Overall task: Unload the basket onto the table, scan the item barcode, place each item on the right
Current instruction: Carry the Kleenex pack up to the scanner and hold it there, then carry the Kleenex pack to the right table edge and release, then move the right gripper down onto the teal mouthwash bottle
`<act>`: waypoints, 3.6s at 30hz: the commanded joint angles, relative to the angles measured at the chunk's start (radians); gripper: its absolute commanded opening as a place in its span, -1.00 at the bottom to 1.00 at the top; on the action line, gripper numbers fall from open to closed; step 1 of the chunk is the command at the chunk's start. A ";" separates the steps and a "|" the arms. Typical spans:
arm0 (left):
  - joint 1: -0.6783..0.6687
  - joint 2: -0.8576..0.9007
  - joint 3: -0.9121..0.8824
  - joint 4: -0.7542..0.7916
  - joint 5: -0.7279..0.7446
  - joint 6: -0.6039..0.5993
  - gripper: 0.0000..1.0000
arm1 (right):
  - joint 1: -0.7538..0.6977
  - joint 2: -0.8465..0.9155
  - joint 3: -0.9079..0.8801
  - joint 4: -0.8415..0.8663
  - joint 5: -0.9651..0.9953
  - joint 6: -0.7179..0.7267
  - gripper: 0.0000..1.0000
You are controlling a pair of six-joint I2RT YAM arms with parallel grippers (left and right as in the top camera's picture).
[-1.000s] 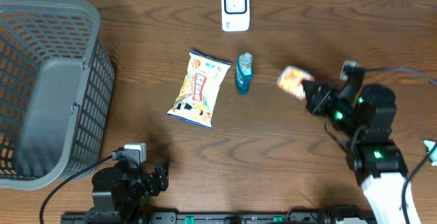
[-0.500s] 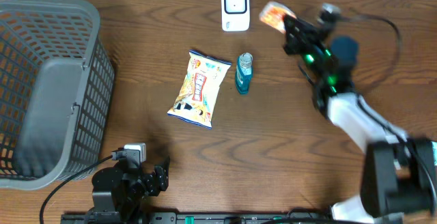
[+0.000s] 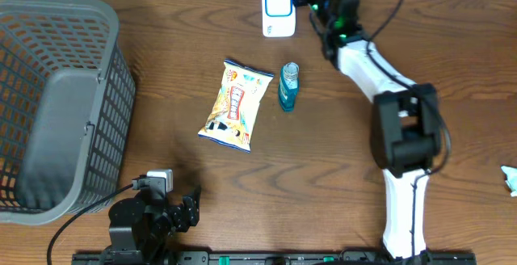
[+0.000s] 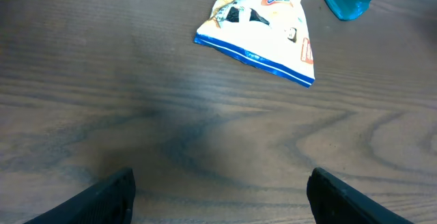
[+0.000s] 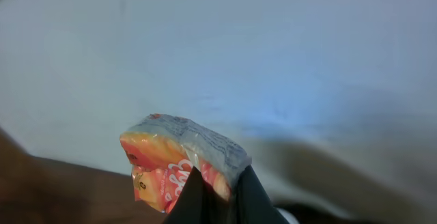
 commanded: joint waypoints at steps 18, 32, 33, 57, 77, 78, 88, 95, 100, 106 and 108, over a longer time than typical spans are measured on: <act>0.002 -0.004 0.003 -0.013 0.012 -0.006 0.61 | 0.023 0.121 0.123 -0.084 0.095 -0.015 -0.98; 0.002 -0.004 0.003 -0.013 0.012 -0.006 0.61 | -0.142 -0.257 0.123 -0.929 0.227 -0.055 -0.97; 0.002 -0.004 0.003 -0.013 0.012 -0.006 0.61 | -0.166 -0.267 0.123 -0.986 0.283 -0.055 -0.97; 0.002 -0.004 0.003 -0.013 0.012 -0.006 0.61 | -0.930 -0.271 -0.317 -1.056 0.491 0.023 -0.97; 0.002 -0.004 0.003 -0.013 0.012 -0.006 0.61 | -0.716 -0.782 -0.300 -1.133 -0.618 0.166 0.99; 0.002 -0.004 0.003 -0.013 0.012 -0.006 0.61 | -0.668 -0.784 -0.300 -1.152 -0.618 0.139 0.99; 0.002 -0.004 0.003 -0.013 0.012 -0.006 0.61 | -0.133 -0.784 -0.300 -1.166 -0.310 -0.087 0.98; 0.002 -0.004 0.003 -0.013 0.012 -0.006 0.61 | 0.183 -0.779 -0.300 -1.182 0.042 -0.591 0.98; 0.002 -0.004 0.003 -0.013 0.012 -0.006 0.61 | 0.227 -0.778 -0.300 -1.236 0.058 -0.678 0.99; 0.002 -0.004 0.003 -0.012 0.012 -0.006 0.61 | 0.221 -0.743 -0.300 -1.183 0.050 -0.488 0.99; 0.002 -0.004 0.003 -0.012 0.012 -0.006 0.61 | 0.222 -0.718 -0.300 -1.158 0.050 -0.430 0.95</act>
